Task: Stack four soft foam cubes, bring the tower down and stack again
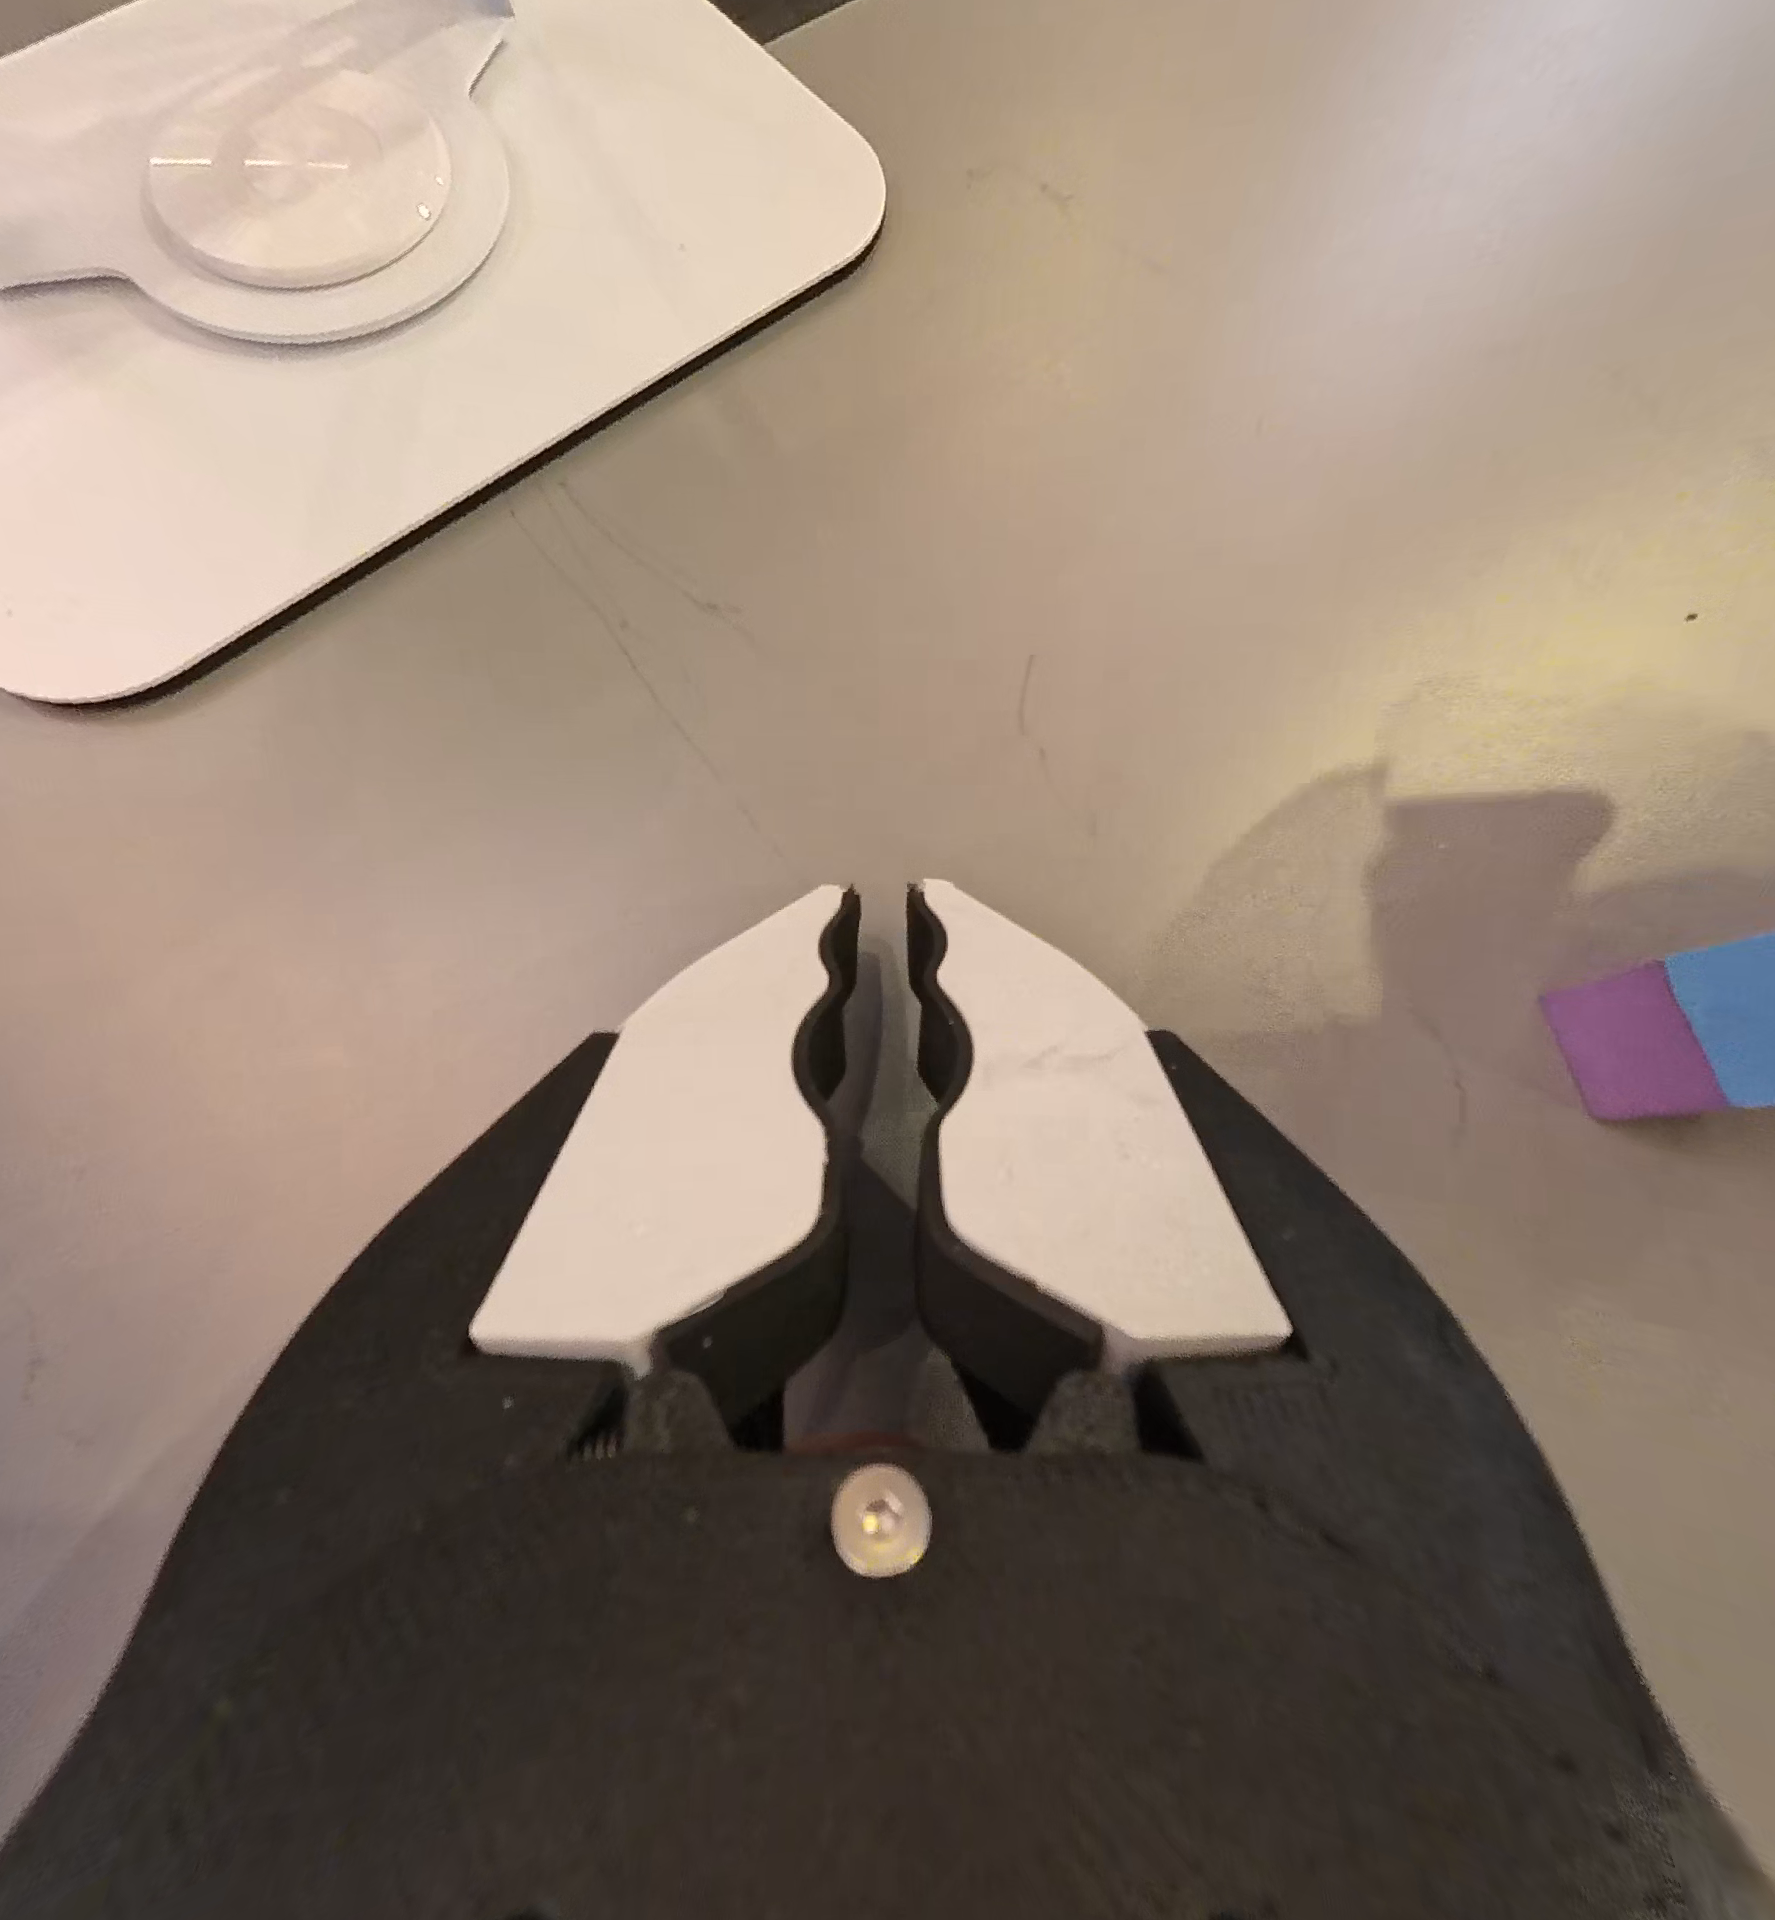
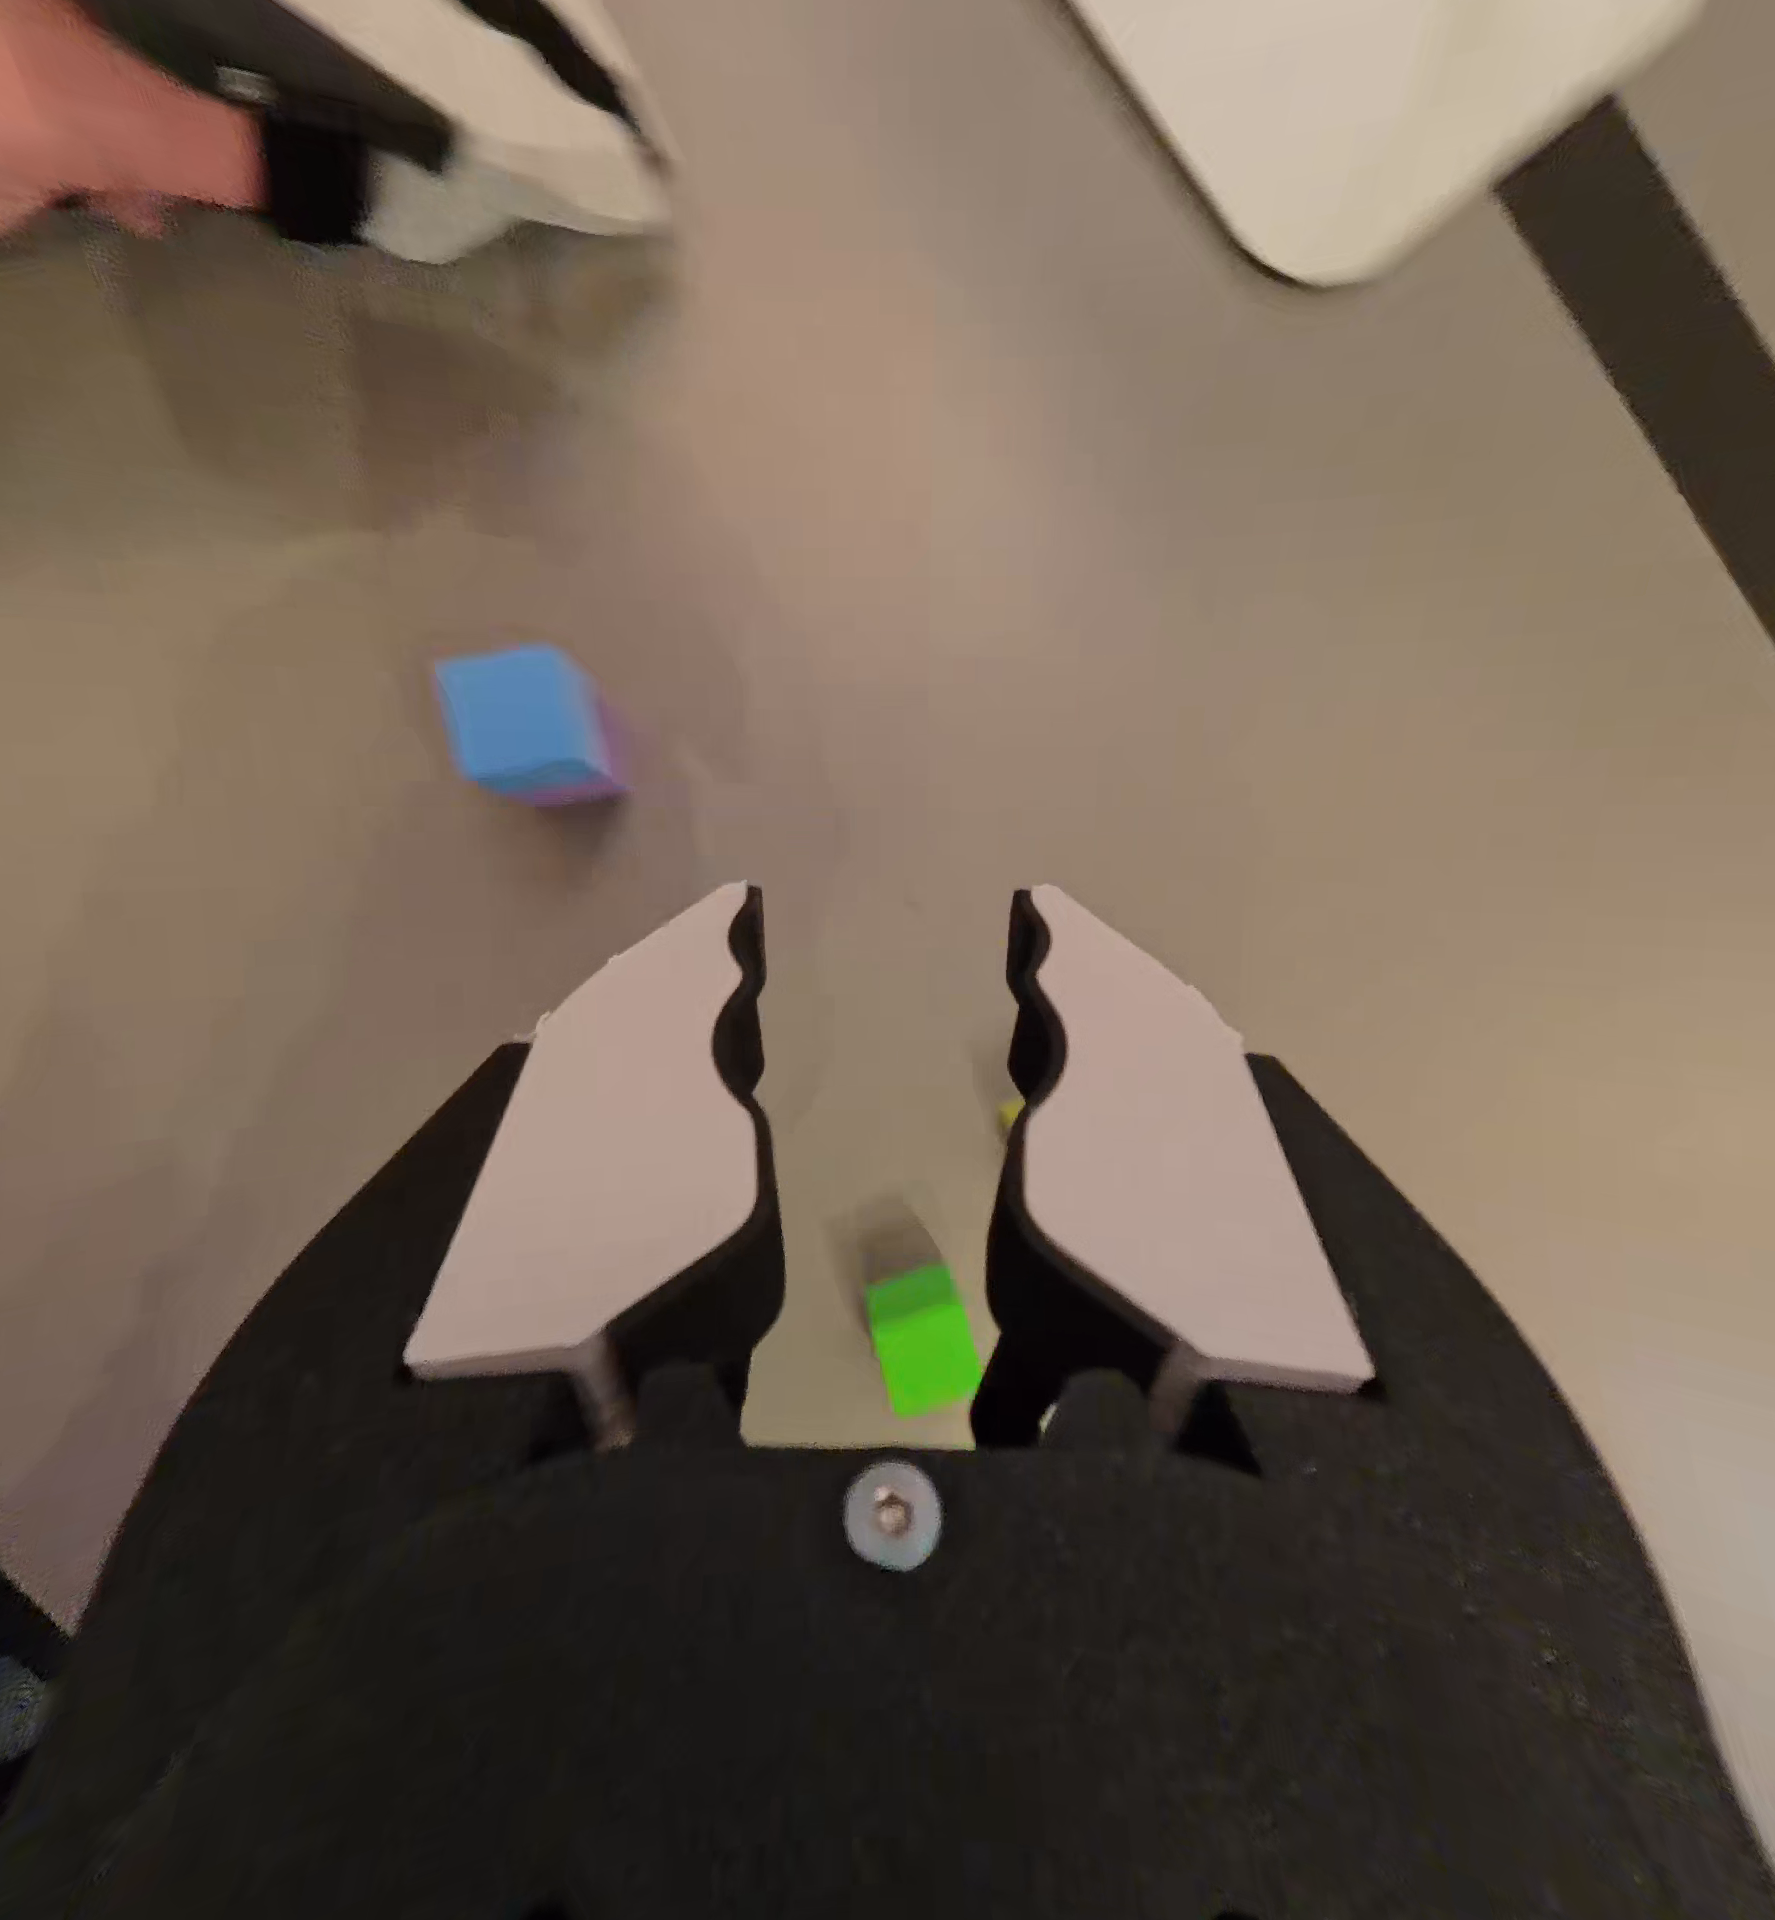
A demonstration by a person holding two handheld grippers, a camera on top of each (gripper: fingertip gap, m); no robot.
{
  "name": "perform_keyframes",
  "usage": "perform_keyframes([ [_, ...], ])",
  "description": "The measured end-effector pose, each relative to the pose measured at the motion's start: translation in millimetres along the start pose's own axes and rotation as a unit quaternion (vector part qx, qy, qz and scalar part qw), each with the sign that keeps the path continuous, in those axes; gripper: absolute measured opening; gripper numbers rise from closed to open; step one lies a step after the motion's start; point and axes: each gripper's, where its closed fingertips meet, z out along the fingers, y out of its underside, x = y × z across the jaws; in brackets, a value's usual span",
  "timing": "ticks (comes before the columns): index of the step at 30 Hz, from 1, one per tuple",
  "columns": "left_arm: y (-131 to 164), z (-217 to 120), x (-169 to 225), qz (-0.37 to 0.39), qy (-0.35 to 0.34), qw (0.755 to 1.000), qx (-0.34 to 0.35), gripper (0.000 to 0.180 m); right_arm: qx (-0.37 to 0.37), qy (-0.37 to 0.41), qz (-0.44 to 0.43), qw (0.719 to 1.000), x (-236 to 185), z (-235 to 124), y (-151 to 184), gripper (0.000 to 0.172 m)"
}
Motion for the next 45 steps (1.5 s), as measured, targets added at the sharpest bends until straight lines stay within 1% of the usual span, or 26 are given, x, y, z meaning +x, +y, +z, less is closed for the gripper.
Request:
perform_keyframes([
  [2, 0, 0, 0, 0.000, 0.000, 1.000, 0.000, 0.008, -0.013, 0.028, 0.032, 0.999, 26, -9, 23, 0.045],
  [4, 0, 0, 0, 0.000, -0.001, 1.000, 0.000, 0.008, -0.034, 0.048, 0.045, 0.997, 43, -12, 48, 0.046],
  [7, 0, 0, 0, 0.001, -0.002, 1.000, 0.000, 0.008, -0.052, 0.062, 0.038, 0.996, 57, -7, 72, 0.047],
  [9, 0, 0, 0, 0.002, -0.003, 1.000, 0.000, 0.008, -0.059, 0.048, 0.026, 0.997, 57, 1, 80, 0.049],
  [15, 0, 0, 0, 0.002, -0.001, 1.000, -0.002, 0.008, -0.085, 0.011, -0.059, 0.995, 54, 23, 90, 0.048],
  [17, 1, 1, 0, 0.004, -0.002, 1.000, -0.004, 0.009, -0.098, -0.003, -0.073, 0.993, 52, 26, 94, 0.041],
  [19, 1, 1, 0, 0.004, -0.002, 1.000, -0.004, 0.009, -0.116, -0.002, -0.074, 0.990, 54, 27, 100, 0.027],
  [20, 1, 1, 1, 0.005, -0.002, 1.000, -0.004, 0.009, -0.116, -0.004, -0.072, 0.991, 55, 28, 100, 0.027],
  [23, 1, 1, 1, 0.005, -0.001, 1.000, -0.006, 0.008, -0.103, 0.004, -0.070, 0.992, 54, 22, 91, 0.026],
  [25, 1, 1, 1, 0.006, -0.001, 1.000, -0.007, 0.009, -0.088, -0.003, -0.047, 0.995, 45, 12, 75, 0.026],
  [27, 1, 1, 1, 0.007, -0.002, 1.000, -0.007, 0.009, -0.072, 0.006, -0.035, 0.997, 33, 1, 52, 0.026],
  [31, 1, 1, 1, 0.006, -0.001, 1.000, -0.004, 0.009, -0.019, -0.015, -0.019, 1.000, -13, -16, -1, 0.026],
  [34, 1, 1, 1, 0.004, 0.000, 1.000, -0.003, 0.009, -0.005, -0.035, -0.013, 0.999, -46, -16, -27, 0.026],
  [38, 0, 0, 1, 0.002, 0.003, 1.000, -0.001, 0.009, -0.026, -0.016, -0.026, 0.999, -67, 0, -35, 0.026],
  [41, 0, 0, 1, 0.000, 0.005, 1.000, 0.001, 0.010, -0.039, -0.014, -0.017, 0.999, -71, 12, -32, 0.026],
  [45, 0, 0, 1, -0.001, 0.006, 1.000, 0.001, 0.010, -0.044, -0.017, -0.006, 0.999, -74, 19, -30, 0.026],
])
